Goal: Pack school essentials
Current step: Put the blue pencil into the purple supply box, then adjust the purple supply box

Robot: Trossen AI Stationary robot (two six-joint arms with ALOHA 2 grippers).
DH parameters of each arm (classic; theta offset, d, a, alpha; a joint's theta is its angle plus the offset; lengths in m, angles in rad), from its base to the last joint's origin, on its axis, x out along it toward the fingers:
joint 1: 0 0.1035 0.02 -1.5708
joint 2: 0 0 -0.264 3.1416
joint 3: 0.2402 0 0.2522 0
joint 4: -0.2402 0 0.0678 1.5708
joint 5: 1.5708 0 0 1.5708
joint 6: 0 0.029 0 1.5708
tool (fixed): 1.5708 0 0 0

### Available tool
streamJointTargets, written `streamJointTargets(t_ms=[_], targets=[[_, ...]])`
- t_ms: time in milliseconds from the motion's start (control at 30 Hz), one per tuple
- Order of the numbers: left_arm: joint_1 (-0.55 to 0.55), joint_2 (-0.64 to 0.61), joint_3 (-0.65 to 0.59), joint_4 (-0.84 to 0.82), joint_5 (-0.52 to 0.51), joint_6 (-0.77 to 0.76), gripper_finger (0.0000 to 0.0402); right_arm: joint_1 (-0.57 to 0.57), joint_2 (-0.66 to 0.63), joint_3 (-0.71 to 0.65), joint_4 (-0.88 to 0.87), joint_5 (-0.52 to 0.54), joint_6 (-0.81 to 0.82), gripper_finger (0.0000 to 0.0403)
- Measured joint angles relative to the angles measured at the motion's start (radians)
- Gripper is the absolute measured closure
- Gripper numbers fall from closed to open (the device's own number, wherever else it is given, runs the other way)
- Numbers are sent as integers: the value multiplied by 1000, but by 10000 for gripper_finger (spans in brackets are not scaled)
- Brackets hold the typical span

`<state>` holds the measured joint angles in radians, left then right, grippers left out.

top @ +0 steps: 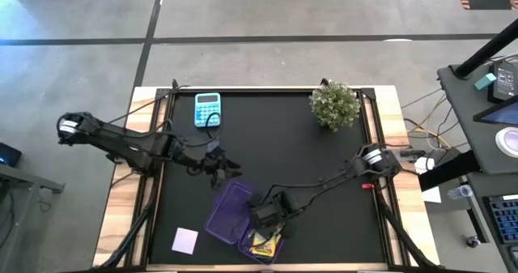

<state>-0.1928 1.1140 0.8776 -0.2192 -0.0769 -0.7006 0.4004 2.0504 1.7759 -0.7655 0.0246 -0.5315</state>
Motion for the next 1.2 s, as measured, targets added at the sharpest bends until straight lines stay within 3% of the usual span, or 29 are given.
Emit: streamJointTargets(t_ms=[200, 467, 633, 867, 1000, 1200], targets=[[0, -19, 0, 0, 0, 0, 260, 0, 116, 132, -42, -7, -58, 394], [1, -19, -1, -7, -1, 0, 260, 1, 150, 209, -63, -8, -52, 391], [1, -19, -2, -9, 19, 1, 260, 3, 150, 208, -67, -7, 41, 360], [1, -19, -2, -9, 41, 0, 260, 17, 149, 209, -72, 0, 43, 302], [-2, -19, -2, -14, 87, -42, 260, 17, 130, 219, -159, 48, 77, 281], [-106, -23, -2, -197, 196, -181, 260, 16, 28, 203, -250, 54, 230, 272]])
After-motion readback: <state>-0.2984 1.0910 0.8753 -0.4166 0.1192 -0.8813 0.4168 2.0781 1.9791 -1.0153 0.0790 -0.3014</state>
